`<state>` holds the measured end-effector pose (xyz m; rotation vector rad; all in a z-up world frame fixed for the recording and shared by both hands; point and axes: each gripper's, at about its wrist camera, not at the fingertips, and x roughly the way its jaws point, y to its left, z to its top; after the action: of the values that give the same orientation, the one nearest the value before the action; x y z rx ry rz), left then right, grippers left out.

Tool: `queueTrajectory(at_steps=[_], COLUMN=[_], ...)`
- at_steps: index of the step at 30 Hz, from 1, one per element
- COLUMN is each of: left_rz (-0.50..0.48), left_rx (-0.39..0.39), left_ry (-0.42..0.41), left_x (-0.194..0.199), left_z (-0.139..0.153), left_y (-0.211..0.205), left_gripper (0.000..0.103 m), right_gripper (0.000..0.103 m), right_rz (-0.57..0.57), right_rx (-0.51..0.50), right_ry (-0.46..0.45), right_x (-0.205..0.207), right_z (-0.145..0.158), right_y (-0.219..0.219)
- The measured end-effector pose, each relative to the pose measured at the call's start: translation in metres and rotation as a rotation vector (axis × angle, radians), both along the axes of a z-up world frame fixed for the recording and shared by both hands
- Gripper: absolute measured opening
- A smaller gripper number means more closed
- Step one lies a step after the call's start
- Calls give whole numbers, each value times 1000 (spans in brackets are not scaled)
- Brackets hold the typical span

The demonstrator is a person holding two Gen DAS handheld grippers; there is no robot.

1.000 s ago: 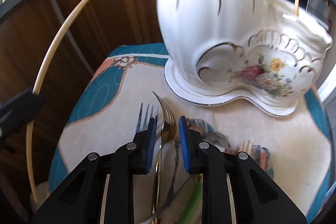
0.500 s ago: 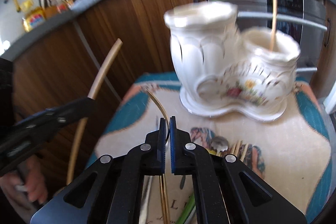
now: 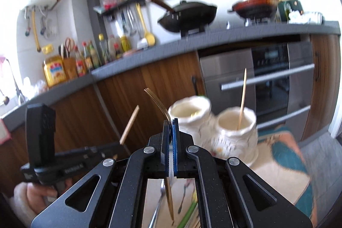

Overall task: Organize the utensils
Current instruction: 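Insert the chopstick into the large cup while the right tool inserts the gold fork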

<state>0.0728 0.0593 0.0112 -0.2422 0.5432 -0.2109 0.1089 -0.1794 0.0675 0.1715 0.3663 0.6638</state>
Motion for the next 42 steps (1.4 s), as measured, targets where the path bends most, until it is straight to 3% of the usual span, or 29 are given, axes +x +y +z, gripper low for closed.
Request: queueTrajectory(at_steps=[10,19,24,28,42], left_rz=[-46,-19,6,31,4], left_rx=[-47,-8,-19,35,105], left_ry=[-124,-289,-340,-386,-334], left_x=[40,100,126,136,131], left_z=[44,83,82,72,42], left_y=[-14,-40,-47,-56,-54], left_gripper=[5,5,5,5,5], right_gripper=[3,4,3,3,4], right_rz=[-92,-229,-259,-270,-258], right_rx=[21,89,86,52,21], right_ry=[-143,-205,-209,-196,-112], right_x=[27,78,99,108,128], right_z=[51,71,63,50,12], right_y=[-18,-44,-46,-43,-41])
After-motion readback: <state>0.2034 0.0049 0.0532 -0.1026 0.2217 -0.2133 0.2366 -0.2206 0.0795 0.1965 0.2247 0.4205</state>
